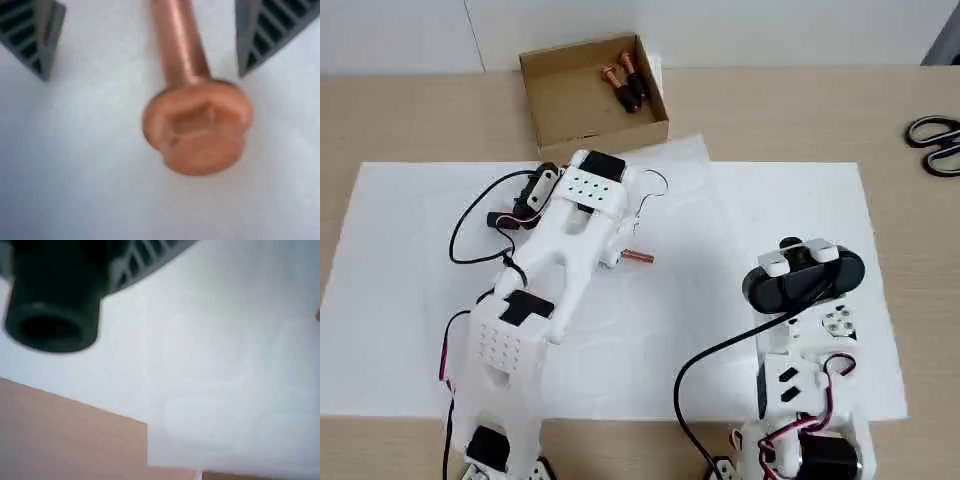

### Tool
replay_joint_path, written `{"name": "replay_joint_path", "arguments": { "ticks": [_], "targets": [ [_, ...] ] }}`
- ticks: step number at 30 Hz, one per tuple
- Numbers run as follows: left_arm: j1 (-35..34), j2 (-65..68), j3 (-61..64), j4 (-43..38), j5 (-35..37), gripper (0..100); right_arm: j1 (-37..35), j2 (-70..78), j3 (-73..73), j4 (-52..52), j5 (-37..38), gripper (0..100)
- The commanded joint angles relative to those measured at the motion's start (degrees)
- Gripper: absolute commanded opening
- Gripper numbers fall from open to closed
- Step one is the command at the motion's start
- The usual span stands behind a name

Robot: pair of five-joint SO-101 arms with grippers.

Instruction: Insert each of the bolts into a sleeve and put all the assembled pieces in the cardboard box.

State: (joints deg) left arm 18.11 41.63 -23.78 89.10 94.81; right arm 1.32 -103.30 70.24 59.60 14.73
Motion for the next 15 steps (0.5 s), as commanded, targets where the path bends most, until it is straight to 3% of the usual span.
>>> {"name": "replay_joint_path", "arguments": {
  "ticks": [1,7,15],
  "targets": [
    [-0.3,4.4,0.9,-0.1,0.5,23,0.5,-0.7,-0.6,0.0,0.4,0.5],
    [-0.4,4.8,-0.9,2.9,4.2,7,0.5,-0.7,-0.6,0.0,0.4,0.5],
    [-0.5,4.7,-3.5,5.2,4.1,6,0.5,-0.7,-0.6,0.0,0.4,0.5]
  ]
}}
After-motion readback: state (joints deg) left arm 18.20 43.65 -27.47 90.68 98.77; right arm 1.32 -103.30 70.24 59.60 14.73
